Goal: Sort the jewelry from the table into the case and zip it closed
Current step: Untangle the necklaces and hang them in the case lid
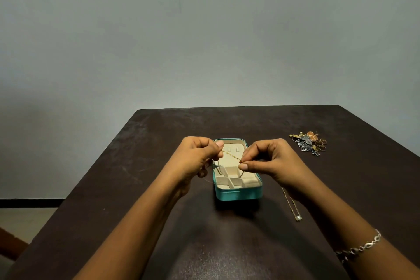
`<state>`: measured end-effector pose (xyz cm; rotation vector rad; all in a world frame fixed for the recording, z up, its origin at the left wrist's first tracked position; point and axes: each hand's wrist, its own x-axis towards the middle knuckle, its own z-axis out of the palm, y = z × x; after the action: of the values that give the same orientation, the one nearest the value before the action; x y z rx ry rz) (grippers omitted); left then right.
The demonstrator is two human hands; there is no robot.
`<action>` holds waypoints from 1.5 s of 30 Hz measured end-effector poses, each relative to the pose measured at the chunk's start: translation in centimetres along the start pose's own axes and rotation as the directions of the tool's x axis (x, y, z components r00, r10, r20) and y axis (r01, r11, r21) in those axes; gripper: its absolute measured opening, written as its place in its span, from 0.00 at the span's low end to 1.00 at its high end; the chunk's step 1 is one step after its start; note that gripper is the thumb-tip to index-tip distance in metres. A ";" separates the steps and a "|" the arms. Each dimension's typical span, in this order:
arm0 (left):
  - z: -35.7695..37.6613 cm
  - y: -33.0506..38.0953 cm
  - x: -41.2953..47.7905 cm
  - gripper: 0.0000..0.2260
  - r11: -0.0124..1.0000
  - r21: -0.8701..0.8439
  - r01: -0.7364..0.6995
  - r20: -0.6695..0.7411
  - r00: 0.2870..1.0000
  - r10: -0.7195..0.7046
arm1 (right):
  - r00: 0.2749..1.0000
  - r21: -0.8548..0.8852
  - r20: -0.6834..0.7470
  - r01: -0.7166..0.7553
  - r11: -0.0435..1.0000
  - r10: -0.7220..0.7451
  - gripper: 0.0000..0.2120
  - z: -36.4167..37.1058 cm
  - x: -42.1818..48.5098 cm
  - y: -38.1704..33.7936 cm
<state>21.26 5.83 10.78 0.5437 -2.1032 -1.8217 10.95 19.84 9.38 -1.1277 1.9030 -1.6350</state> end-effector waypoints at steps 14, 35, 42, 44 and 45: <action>0.2 0.3 -0.5 0.14 0.998 -0.021 -0.063 -0.023 0.998 0.063 | 0.984 0.084 0.164 -0.085 0.993 0.070 0.09 -0.3 -0.8 -0.1; 0.4 0.6 -0.9 0.10 0.991 -0.128 -0.048 0.000 0.999 0.049 | 0.957 0.203 0.169 -0.267 0.942 0.235 0.07 -2.6 -3.6 -1.3; -1.0 0.4 -0.6 0.10 0.982 -0.183 -0.052 -0.066 0.997 0.041 | 0.923 0.364 -0.010 -0.356 0.861 0.385 0.06 -5.5 -7.0 -0.6; -1.2 0.3 -0.4 0.09 0.975 -0.211 -0.075 -0.108 0.993 0.053 | 0.910 0.413 -0.028 -0.367 0.834 0.414 0.08 -6.0 -8.2 -0.2; -1.3 0.2 -0.3 0.08 0.973 -0.213 -0.086 -0.130 0.990 0.058 | 0.908 0.429 -0.028 -0.367 0.825 0.419 0.12 -6.3 -8.7 0.0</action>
<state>22.08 4.85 11.20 0.5027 -1.7907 -1.8959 11.55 30.51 9.15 -0.4331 1.6014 -1.7721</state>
